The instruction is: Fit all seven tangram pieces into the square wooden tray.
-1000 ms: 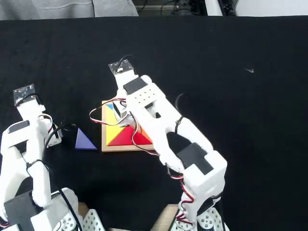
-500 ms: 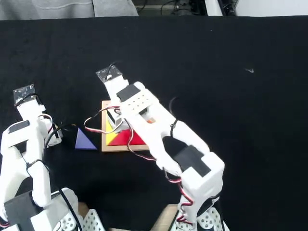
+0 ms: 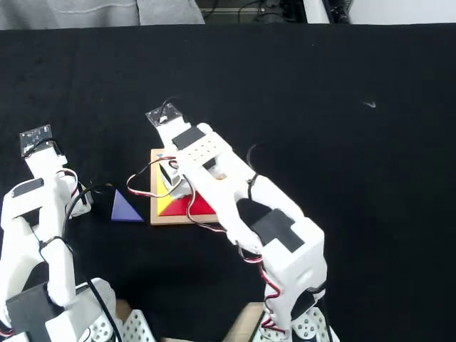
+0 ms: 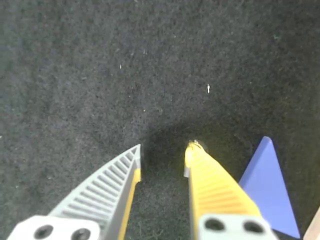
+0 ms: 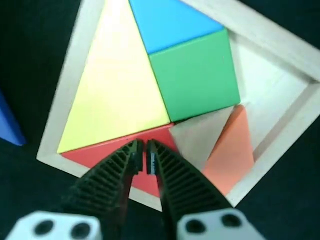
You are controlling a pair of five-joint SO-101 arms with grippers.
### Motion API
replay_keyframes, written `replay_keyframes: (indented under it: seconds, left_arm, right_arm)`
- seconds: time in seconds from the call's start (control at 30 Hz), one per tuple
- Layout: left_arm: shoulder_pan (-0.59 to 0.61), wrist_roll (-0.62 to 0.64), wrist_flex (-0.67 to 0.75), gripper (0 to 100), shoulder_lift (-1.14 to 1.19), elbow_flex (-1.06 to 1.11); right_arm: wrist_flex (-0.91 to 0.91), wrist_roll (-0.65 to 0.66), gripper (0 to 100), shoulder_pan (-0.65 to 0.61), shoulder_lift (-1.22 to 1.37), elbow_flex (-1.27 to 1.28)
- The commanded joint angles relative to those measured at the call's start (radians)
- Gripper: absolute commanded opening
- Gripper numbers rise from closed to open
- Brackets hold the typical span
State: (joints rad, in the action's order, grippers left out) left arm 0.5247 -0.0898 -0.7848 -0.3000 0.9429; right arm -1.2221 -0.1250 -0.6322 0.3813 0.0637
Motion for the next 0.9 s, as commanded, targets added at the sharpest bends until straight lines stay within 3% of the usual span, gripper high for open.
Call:
replay_keyframes:
  seconds: [0.0, 0.63, 0.87]
  left_arm:
    - [0.007, 0.005, 0.015, 15, -0.028, -0.002]
    - [0.007, 0.005, 0.015, 15, -0.028, -0.002]
    - [0.044, 0.008, 0.015, 15, -0.037, -0.002]
  right_arm:
    - [0.011, 0.011, 2.1, 0.034, -0.015, -0.070]
    - [0.020, 0.046, 2.1, 0.071, -0.018, -0.074]
    - [-0.034, 0.048, 2.1, -0.058, -0.188, -0.036]
